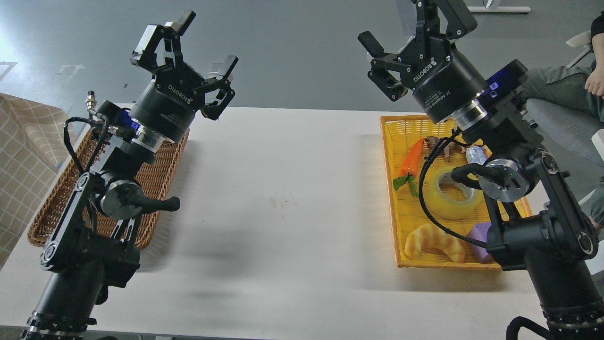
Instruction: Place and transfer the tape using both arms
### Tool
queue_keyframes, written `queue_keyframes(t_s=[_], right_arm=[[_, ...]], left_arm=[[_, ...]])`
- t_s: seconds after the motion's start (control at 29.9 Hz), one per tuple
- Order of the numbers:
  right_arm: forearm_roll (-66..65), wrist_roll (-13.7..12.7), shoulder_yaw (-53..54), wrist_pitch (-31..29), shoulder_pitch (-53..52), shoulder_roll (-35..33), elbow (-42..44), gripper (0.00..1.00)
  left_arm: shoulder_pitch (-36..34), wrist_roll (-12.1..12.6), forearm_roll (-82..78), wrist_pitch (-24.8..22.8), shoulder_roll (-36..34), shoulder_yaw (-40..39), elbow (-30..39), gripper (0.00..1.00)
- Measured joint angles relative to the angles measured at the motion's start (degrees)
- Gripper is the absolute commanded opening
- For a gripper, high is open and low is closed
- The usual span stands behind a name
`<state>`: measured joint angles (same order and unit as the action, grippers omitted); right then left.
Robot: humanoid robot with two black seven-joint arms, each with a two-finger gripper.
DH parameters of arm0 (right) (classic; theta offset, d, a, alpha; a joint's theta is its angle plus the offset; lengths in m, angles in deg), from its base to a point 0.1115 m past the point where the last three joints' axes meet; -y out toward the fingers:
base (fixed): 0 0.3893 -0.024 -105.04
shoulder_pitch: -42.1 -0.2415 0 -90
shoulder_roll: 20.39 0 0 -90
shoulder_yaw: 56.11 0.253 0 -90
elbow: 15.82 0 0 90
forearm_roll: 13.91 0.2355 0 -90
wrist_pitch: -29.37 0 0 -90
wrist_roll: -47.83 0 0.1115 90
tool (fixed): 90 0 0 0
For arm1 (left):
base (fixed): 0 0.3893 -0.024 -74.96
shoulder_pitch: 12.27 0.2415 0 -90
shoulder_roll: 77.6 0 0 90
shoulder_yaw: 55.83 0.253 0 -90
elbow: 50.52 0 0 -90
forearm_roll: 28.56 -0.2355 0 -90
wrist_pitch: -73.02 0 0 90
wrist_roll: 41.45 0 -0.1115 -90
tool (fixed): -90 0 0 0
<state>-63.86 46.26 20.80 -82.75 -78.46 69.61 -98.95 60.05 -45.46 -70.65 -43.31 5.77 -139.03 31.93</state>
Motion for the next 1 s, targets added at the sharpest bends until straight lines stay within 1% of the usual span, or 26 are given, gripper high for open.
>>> queue_keyframes(t_s=[0.13,0.43,0.77,1.0], right_arm=[[0.0,-0.1,-0.3,1.0,-0.8,0.0,0.4,1.0],[0.0,-0.1,-0.7,1.2,-2.2,0.0,1.6,1.0],[0.0,-0.1,-0.9,1.0,-2.5,0.0,1.9,1.0],[0.0,-0.1,-1.3,0.4,-2.3,0.0,1.5,1.0]], left_arm=[[0.1,0.0,0.2,0.0,0.7,0.0,-0.1,0.98],[-0.2,0.1,0.2,0.0,1.7,0.0,-0.1,0.98],[-0.3,0.5,0.2,1.0,4.2,0.4,0.4,0.98],[-0.2,0.6,0.2,1.0,4.4,0.7,0.4,0.98]])
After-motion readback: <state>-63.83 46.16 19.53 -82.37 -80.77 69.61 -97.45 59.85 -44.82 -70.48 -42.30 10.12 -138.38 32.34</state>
